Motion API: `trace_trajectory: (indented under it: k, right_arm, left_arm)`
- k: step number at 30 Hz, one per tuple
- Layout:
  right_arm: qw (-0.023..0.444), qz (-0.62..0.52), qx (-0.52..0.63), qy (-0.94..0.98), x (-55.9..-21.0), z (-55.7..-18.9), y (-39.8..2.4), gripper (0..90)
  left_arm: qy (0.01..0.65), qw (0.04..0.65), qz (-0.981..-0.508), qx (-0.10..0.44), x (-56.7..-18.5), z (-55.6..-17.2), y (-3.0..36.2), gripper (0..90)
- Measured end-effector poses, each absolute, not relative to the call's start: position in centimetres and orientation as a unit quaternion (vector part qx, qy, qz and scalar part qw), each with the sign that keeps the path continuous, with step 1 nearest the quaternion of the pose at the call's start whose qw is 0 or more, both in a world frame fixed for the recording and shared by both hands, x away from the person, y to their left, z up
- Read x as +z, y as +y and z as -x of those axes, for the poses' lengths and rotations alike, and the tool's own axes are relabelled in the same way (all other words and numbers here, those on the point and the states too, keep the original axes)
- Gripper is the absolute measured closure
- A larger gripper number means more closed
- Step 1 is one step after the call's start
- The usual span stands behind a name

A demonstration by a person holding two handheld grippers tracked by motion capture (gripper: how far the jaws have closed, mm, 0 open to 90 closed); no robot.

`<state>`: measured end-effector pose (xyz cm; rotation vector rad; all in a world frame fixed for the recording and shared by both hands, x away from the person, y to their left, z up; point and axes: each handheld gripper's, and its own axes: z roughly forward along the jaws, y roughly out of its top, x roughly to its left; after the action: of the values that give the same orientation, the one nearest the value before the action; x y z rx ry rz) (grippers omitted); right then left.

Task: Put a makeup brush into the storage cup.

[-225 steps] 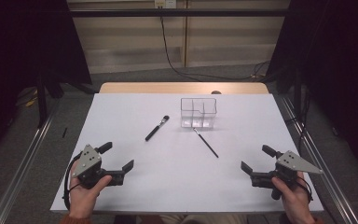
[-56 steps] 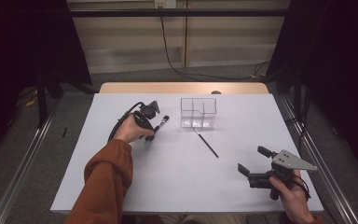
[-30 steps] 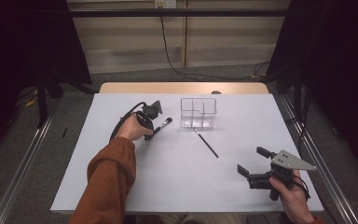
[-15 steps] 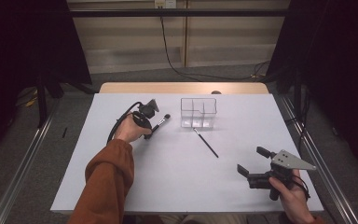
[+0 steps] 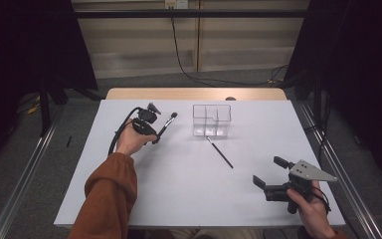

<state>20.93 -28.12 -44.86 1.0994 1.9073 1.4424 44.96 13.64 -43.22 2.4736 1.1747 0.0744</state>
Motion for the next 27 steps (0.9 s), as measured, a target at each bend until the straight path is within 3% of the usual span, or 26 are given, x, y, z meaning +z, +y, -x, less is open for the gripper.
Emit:
trace_trajectory:
  k: [12, 27]
  right_arm:
    - [0.250, -0.406, 0.532, 0.700, -44.9, -20.9, -28.1, 0.0]
    - [0.251, -0.412, 0.536, 0.692, -44.9, -20.9, -28.0, 0.0]
  left_arm:
    - [0.429, 0.267, -0.862, 0.039, -43.1, -43.4, 15.3, 80.0]
    - [0.421, 0.340, -0.835, 0.098, -42.3, -41.5, 15.9, 80.0]
